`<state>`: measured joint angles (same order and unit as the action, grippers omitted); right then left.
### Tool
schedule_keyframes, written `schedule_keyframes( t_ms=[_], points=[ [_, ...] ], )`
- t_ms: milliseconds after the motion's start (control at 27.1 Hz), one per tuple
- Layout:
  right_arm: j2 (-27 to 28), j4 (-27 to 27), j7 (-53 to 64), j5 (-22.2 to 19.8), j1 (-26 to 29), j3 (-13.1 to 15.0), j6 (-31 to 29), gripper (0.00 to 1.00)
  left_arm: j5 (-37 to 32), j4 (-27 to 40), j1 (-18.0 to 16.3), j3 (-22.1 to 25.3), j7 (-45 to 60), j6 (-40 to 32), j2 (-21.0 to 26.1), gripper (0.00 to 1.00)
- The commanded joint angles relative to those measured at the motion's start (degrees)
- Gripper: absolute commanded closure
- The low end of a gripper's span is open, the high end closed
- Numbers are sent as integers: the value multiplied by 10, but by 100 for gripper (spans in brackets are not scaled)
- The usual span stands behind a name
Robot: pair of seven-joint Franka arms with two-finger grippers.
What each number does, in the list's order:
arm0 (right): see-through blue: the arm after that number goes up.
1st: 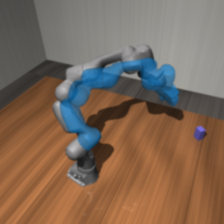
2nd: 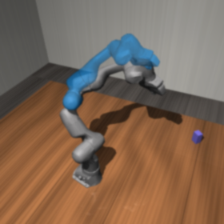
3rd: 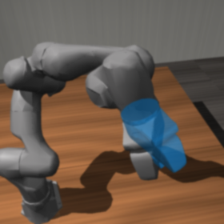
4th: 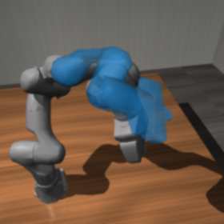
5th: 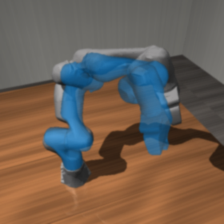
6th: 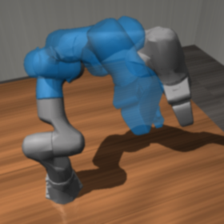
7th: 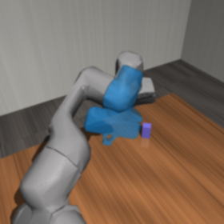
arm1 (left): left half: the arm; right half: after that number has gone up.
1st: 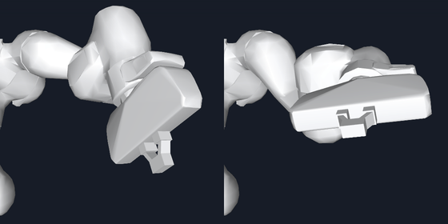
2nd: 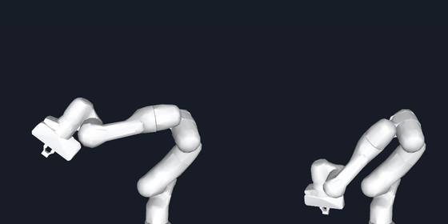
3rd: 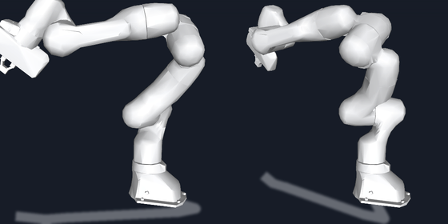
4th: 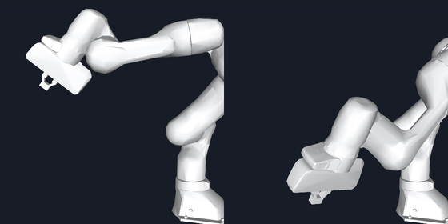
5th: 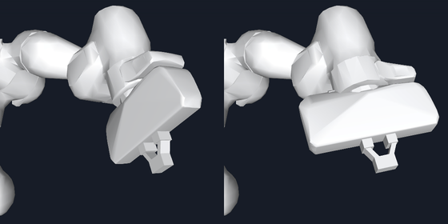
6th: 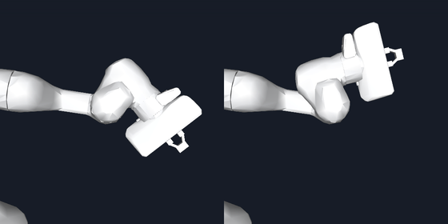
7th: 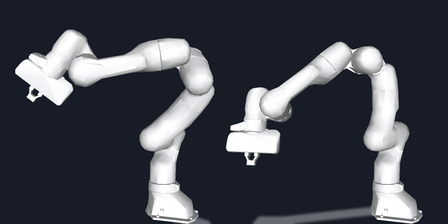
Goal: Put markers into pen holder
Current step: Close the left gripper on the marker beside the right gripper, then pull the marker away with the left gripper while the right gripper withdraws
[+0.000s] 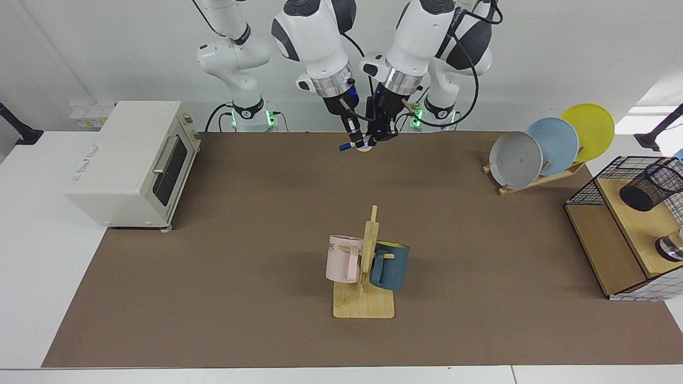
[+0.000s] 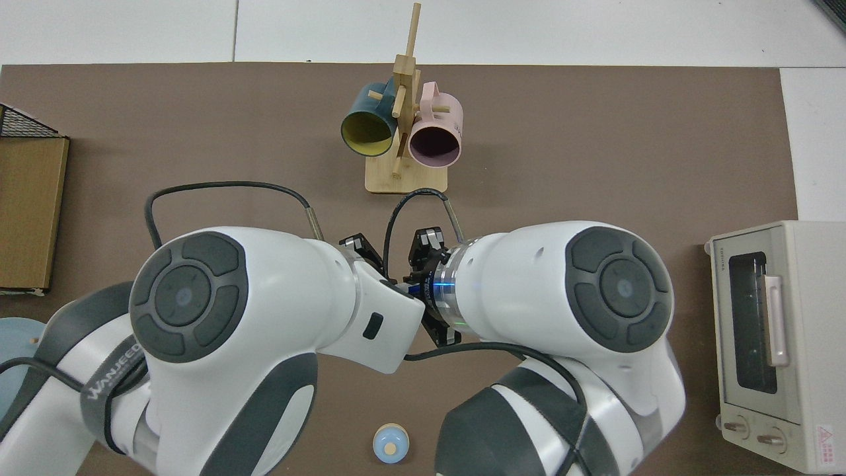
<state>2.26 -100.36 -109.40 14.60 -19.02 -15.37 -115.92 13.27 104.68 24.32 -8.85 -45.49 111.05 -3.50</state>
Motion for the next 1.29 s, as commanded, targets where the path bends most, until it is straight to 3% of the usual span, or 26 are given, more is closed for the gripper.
schedule_keyframes(
  t_ms=[0, 147, 258, 369, 442, 848, 1254],
  points=[
    [-2, 0, -10, 10, 4, 0, -13, 100, 8, 12, 7, 6, 14, 1, -12, 100],
    [-2, 0, -8, 10, 4, 0, -13, 100, 8, 10, 6, 6, 16, 1, -12, 100],
    [-3, -1, -3, 9, 7, 0, -13, 67, 8, 7, 6, 7, 16, 1, -12, 100],
    [-3, -2, 14, 7, 10, 0, -13, 16, 8, 6, 4, 7, 16, 1, -12, 100],
    [-4, -4, 28, 8, 10, 0, -12, 2, 8, 5, 3, 8, 16, 1, -12, 100],
    [-4, -5, 38, -1, 33, 5, 3, 1, 6, -4, -1, 16, 12, 0, -16, 100],
    [-11, -12, 218, -29, 51, 6, 46, 1, 0, -22, -28, 16, 10, -16, -17, 100]
  ],
)
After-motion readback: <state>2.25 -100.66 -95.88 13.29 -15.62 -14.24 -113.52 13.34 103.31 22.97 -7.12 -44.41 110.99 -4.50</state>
